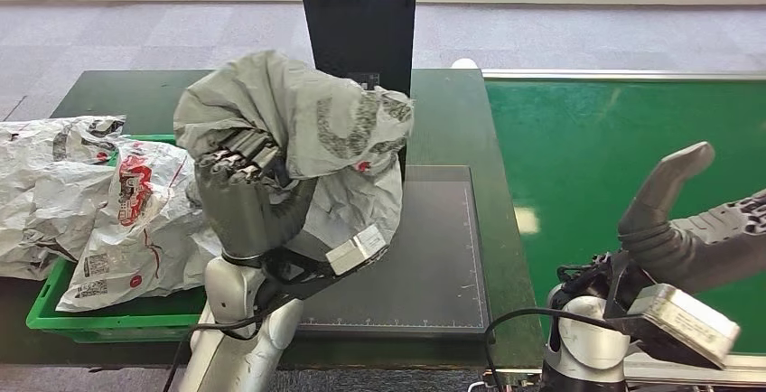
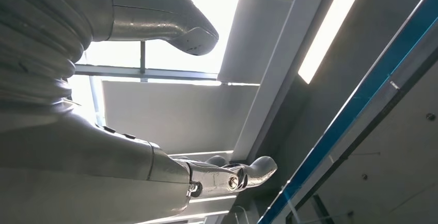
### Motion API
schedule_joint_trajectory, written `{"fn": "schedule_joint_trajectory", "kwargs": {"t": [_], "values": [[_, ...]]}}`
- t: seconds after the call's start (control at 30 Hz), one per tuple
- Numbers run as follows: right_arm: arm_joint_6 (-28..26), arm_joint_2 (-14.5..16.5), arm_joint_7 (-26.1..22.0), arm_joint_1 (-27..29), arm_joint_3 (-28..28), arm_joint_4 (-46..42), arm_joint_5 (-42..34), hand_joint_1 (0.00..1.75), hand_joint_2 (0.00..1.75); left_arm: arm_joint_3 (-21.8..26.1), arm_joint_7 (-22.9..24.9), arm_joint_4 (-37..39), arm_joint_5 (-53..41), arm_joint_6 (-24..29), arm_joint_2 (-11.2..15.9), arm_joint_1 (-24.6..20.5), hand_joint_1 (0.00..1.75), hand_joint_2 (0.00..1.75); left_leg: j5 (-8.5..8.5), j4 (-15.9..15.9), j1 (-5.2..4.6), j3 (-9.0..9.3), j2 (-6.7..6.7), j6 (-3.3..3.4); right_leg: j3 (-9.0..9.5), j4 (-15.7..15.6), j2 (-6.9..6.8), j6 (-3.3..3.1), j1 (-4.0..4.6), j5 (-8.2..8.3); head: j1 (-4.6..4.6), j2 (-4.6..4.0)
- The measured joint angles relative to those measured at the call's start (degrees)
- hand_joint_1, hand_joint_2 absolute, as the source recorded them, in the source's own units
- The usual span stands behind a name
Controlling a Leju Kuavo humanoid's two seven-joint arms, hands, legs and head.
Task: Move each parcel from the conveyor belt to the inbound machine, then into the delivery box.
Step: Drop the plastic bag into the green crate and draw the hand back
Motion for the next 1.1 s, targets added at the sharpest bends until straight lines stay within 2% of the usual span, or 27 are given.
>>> {"fn": "schedule_joint_trajectory", "kwargs": {"t": [0.13, 0.27, 0.43, 0.6, 0.67, 0.77, 0.8, 0.9, 0.93, 1.03, 1.1], "values": [[0.0, 0.0, 0.0, 0.0, 0.0, 0.0, -0.1, 0.00, 1.75, 2.2, -1.7, -5.3, 0.4, 0.0, 0.1, 1.0, 1.75, 1.75, 0.00, 0.0, 0.00, -0.01, -0.01, 0.00, 0.02, 0.0, -0.02, 0.00, 0.00, 0.00, 0.00, 0.00], [0.0, 0.0, 0.0, 0.0, 0.0, 0.1, -0.8, 0.00, 1.75, 8.1, -11.6, -10.1, 6.1, 0.0, 0.0, 2.4, 1.75, 1.75, 0.00, 0.0, 0.00, 0.02, 0.02, 0.00, 0.02, 0.0, 0.01, 0.00, 0.00, 0.00, 0.00, 0.00], [0.0, 0.0, 0.0, -0.1, 0.0, 0.6, -1.0, 0.00, 1.75, 23.3, -22.8, -11.7, 17.7, 0.0, -0.4, 2.1, 1.75, 1.75, 0.03, 0.0, 0.05, 0.03, 0.04, -0.05, -0.05, 0.1, 0.05, -0.03, 0.06, -0.01, -0.01, 0.00], [0.0, 0.0, 0.0, 0.0, 0.0, 0.9, -1.4, 0.00, 1.75, 39.4, -33.0, -9.1, 24.7, -0.1, -1.5, -1.5, 1.75, 1.75, 0.07, 0.0, 0.08, 0.02, 0.03, -0.10, -0.06, 0.1, 0.05, -0.05, 0.07, 0.00, -0.02, 0.00], [0.0, 0.0, 0.0, 0.0, 0.0, 1.0, -1.4, 0.00, 1.75, 44.8, -35.5, -7.5, 25.6, -0.1, -1.9, -2.9, 1.75, 1.75, 0.07, 0.0, 0.07, 0.02, 0.03, -0.11, -0.06, 0.1, 0.05, -0.06, 0.07, 0.01, -0.02, 0.00], [0.0, 0.0, 0.0, 0.0, -0.1, 1.0, -1.5, 0.00, 1.75, 50.9, -36.5, -5.2, 25.1, -0.1, -2.3, -4.9, 1.75, 1.75, 0.07, 0.0, 0.07, 0.01, 0.03, -0.11, -0.06, 0.1, 0.05, -0.06, 0.06, 0.01, -0.02, 0.00], [0.0, 0.0, 0.0, 0.1, -0.1, 1.1, -1.5, 0.00, 1.75, 52.8, -36.6, -4.5, 24.7, -0.1, -2.4, -5.6, 1.69, 1.75, 0.07, 0.0, 0.07, 0.01, 0.03, -0.11, -0.06, 0.1, 0.05, -0.06, 0.06, 0.01, -0.02, 0.00], [0.0, 0.0, 0.0, 0.1, -0.3, 1.1, -1.5, 0.00, 1.75, 57.6, -36.7, -2.4, 23.3, -0.1, -2.7, -7.6, 0.38, 1.75, 0.07, 0.0, 0.06, 0.01, 0.03, -0.11, -0.07, 0.1, 0.05, -0.06, 0.06, 0.01, -0.02, 0.00], [0.0, 0.0, 0.0, 0.2, -0.3, 1.1, -1.5, 0.00, 1.75, 59.0, -36.7, -1.8, 22.7, -0.1, -2.8, -8.1, 0.00, 1.75, 0.07, 0.0, 0.07, 0.01, 0.03, -0.11, -0.07, 0.1, 0.05, -0.06, 0.06, 0.01, -0.02, 0.00], [0.0, 0.0, 0.0, 0.3, -0.5, 1.1, -1.5, 0.00, 1.75, 62.3, -36.2, 0.1, 20.4, -0.1, -3.0, -9.3, 0.00, 1.75, 0.07, 0.0, 0.07, 0.00, 0.03, -0.11, -0.09, 0.1, 0.04, -0.06, 0.07, 0.01, -0.02, 0.00], [0.0, 0.0, 0.0, 0.3, -0.6, 1.1, -1.4, 0.00, 1.75, 63.3, -33.4, 1.0, 16.8, -0.1, -3.1, -9.8, 0.00, 1.75, 0.07, 0.0, 0.07, 0.01, 0.03, -0.11, -0.10, 0.1, 0.05, -0.06, 0.07, 0.01, -0.02, 0.00]]}}
